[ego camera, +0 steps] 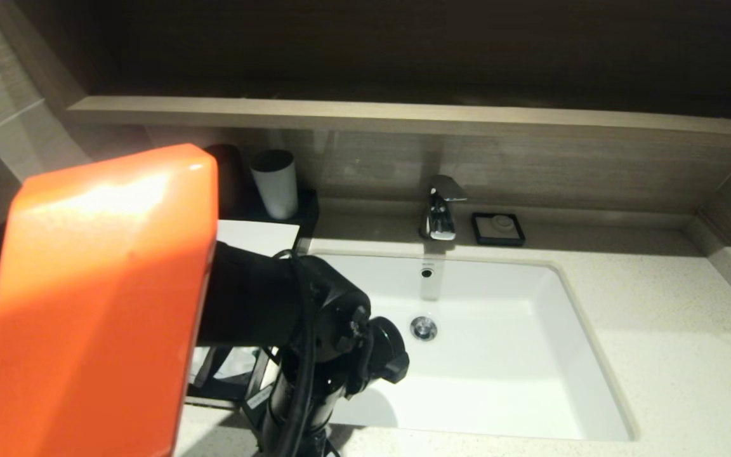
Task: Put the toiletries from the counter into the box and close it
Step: Pick up the bathroom toiletry
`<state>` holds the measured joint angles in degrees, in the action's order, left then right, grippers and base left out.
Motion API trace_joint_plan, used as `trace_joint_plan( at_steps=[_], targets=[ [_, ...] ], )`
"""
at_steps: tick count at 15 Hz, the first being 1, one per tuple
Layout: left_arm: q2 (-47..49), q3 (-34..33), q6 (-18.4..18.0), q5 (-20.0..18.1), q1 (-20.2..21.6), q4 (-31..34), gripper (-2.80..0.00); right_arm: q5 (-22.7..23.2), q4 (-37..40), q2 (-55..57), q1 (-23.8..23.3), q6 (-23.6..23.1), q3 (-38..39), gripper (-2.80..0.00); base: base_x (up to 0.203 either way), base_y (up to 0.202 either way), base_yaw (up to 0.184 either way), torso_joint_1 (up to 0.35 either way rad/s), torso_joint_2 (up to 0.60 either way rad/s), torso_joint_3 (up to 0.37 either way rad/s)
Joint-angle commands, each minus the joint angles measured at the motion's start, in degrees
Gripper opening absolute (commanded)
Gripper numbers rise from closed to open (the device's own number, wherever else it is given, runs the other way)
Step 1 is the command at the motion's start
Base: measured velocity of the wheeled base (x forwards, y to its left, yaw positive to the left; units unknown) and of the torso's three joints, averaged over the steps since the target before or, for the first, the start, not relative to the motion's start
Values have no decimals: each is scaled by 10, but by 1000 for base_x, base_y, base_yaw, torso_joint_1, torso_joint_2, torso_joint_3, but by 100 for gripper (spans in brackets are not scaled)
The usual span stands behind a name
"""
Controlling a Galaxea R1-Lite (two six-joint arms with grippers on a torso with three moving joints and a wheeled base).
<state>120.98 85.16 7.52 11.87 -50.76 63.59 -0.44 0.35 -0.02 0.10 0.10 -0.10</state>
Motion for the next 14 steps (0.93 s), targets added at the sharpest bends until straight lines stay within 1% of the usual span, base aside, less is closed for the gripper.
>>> trace_joint_plan(
  at_steps=[1,8,12,14],
  targets=[
    [0,0,0,1,0,5,-280,0,0,0,0,0,0,-280,0,0,0,0,0,0],
    [-4,6,2,-1,0,5,-280,0,0,0,1,0,0,-280,0,0,0,0,0,0],
    [-14,14,16,0,0,6,-280,0,0,0,0,0,0,-280,0,0,0,0,0,0],
    [-19,19,33,1,0,7,-280,0,0,0,0,0,0,-280,0,0,0,0,0,0]
  ],
)
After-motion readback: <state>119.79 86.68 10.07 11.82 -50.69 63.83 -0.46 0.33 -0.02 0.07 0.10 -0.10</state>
